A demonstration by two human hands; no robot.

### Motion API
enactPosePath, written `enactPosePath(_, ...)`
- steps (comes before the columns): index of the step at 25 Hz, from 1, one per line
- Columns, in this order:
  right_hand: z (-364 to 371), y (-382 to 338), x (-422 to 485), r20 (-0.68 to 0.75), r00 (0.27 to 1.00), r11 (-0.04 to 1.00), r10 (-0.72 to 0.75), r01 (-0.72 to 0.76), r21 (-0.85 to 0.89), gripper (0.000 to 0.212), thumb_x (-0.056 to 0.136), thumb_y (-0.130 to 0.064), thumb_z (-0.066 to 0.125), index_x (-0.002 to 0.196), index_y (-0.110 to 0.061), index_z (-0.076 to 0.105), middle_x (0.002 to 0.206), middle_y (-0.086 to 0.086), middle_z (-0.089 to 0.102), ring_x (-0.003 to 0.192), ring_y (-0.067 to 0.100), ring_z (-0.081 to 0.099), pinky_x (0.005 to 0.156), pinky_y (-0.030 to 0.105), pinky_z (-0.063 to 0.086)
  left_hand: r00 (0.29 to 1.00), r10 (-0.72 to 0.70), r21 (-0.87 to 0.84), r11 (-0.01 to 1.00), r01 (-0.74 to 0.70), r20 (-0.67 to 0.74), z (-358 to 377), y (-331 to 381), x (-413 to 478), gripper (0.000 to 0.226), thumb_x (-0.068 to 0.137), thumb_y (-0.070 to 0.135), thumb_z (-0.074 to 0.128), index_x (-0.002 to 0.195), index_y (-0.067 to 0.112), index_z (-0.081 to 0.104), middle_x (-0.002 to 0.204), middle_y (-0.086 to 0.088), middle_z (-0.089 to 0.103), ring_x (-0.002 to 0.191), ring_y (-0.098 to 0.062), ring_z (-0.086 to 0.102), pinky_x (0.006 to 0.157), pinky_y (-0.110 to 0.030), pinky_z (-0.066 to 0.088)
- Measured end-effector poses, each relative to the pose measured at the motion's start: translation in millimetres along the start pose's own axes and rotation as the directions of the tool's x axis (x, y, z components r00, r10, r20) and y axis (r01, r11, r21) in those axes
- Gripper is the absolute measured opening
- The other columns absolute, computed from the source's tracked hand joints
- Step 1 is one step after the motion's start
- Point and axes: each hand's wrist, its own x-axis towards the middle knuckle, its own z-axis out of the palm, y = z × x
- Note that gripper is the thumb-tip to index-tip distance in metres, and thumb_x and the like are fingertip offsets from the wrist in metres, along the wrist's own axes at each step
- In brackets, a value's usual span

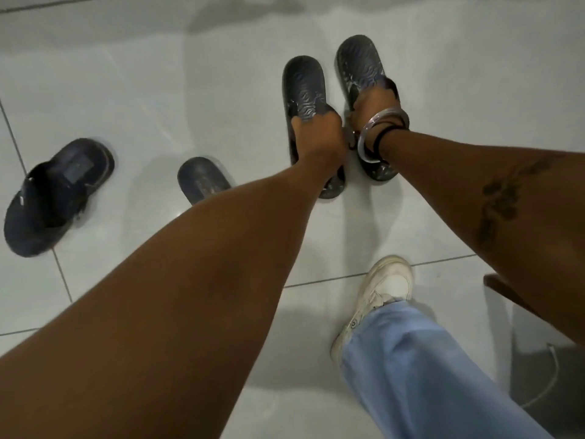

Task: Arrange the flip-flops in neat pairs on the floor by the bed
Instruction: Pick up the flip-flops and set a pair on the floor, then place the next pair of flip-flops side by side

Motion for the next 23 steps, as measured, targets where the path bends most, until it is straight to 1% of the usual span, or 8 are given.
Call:
enactPosePath(4, -7.8, -19.3, -25.3, -0.213, 0.977, 0.999, 0.021, -0.031, -0.043, 0.032, 0.091, -0.029, 0.051, 0.104, -0.006, 0.068, 0.115, 0.019, 0.064, 0.104, 0.039, 0.060, 0.088, 0.039, 0.048, 0.977, 0.133, -0.017, 0.990, -0.138, -0.164, -28.2, -16.3, -11.2, 0.023, 0.088, 0.019, 0.049, 0.089, 0.026, 0.070, 0.094, 0.004, 0.071, 0.095, -0.020, 0.061, 0.088, -0.040, 0.031)
enactPosePath(7, 3.0, -56.0, -72.2, -0.253, 0.924, 0.952, -0.289, 0.248, -0.180, 0.030, 0.089, -0.026, 0.052, 0.098, -0.004, 0.069, 0.109, 0.022, 0.064, 0.101, 0.040, 0.059, 0.087, 0.045, 0.045, 0.947, 0.086, -0.130, 0.983, -0.131, -0.309, -58.2, -82.6, -31.9, 0.026, 0.090, 0.017, 0.050, 0.102, 0.025, 0.071, 0.106, 0.006, 0.069, 0.104, -0.018, 0.059, 0.094, -0.042, 0.028)
enactPosePath(10, 48.1, -102.0, -136.3, 0.069, 0.834, 0.827, -0.547, 0.552, -0.112, 0.040, 0.085, -0.042, 0.059, 0.106, -0.008, 0.066, 0.114, 0.017, 0.060, 0.107, 0.037, 0.055, 0.091, 0.045, 0.042, 0.956, 0.039, 0.023, 0.999, -0.033, -0.290, -81.7, -204.5, -62.2, 0.031, 0.094, 0.020, 0.052, 0.122, 0.017, 0.065, 0.126, -0.003, 0.064, 0.118, -0.024, 0.056, 0.102, -0.047, 0.026)
enactPosePath(12, 91.3, -131.5, -174.6, 0.396, 0.706, 0.685, -0.587, 0.694, -0.222, 0.050, 0.081, -0.054, 0.059, 0.113, -0.016, 0.060, 0.121, 0.010, 0.056, 0.112, 0.033, 0.050, 0.094, 0.043, 0.037, 0.991, 0.037, 0.264, 0.965, -0.002, -0.128, -94.7, -299.1, -87.9, 0.035, 0.092, 0.023, 0.056, 0.125, 0.012, 0.060, 0.129, -0.010, 0.060, 0.120, -0.030, 0.052, 0.105, -0.051, 0.027)
enactPosePath(14, 134.6, -148.9, -202.2, 0.570, 0.611, 0.526, -0.550, 0.783, -0.332, 0.053, 0.084, -0.050, 0.059, 0.125, -0.017, 0.054, 0.130, 0.007, 0.052, 0.121, 0.029, 0.045, 0.105, 0.048, 0.030, 0.996, 0.005, 0.483, 0.875, -0.047, 0.088, -102.4, -373.9, -110.7, 0.040, 0.089, 0.028, 0.061, 0.125, 0.010, 0.058, 0.131, -0.011, 0.057, 0.120, -0.032, 0.051, 0.106, -0.054, 0.027)
enactPosePath(16, 164.7, -157.8, -214.6, 0.604, 0.644, 0.496, -0.470, 0.758, -0.424, 0.043, 0.089, -0.033, 0.056, 0.129, -0.017, 0.053, 0.131, 0.006, 0.055, 0.122, 0.028, 0.046, 0.112, 0.053, 0.024, 0.981, -0.049, 0.608, 0.791, -0.075, 0.186, -106.5, -418.6, -127.4, 0.032, 0.088, 0.031, 0.060, 0.114, 0.012, 0.065, 0.124, -0.009, 0.060, 0.113, -0.029, 0.055, 0.106, -0.053, 0.030)
enactPosePath(21, 177.3, -183.7, -205.8, 0.489, 0.783, 0.725, -0.384, 0.584, -0.365, 0.022, 0.081, -0.019, 0.058, 0.102, -0.023, 0.065, 0.106, 0.000, 0.065, 0.109, 0.026, 0.057, 0.108, 0.048, 0.021, 0.943, -0.166, 0.755, 0.645, -0.117, 0.288, -92.4, -445.5, -140.3, 0.026, 0.095, 0.032, 0.052, 0.109, 0.019, 0.070, 0.112, -0.004, 0.070, 0.115, -0.029, 0.057, 0.111, -0.052, 0.023)
enactPosePath(23, 168.7, -206.9, -196.8, 0.421, 0.809, 0.774, -0.411, 0.554, -0.308, 0.016, 0.081, -0.020, 0.058, 0.095, -0.021, 0.066, 0.101, 0.000, 0.066, 0.105, 0.026, 0.058, 0.103, 0.045, 0.027, 0.926, -0.252, 0.737, 0.675, -0.039, 0.279, -88.9, -441.4, -140.1, 0.023, 0.095, 0.030, 0.051, 0.104, 0.021, 0.071, 0.102, -0.002, 0.072, 0.110, -0.027, 0.060, 0.113, -0.051, 0.022)
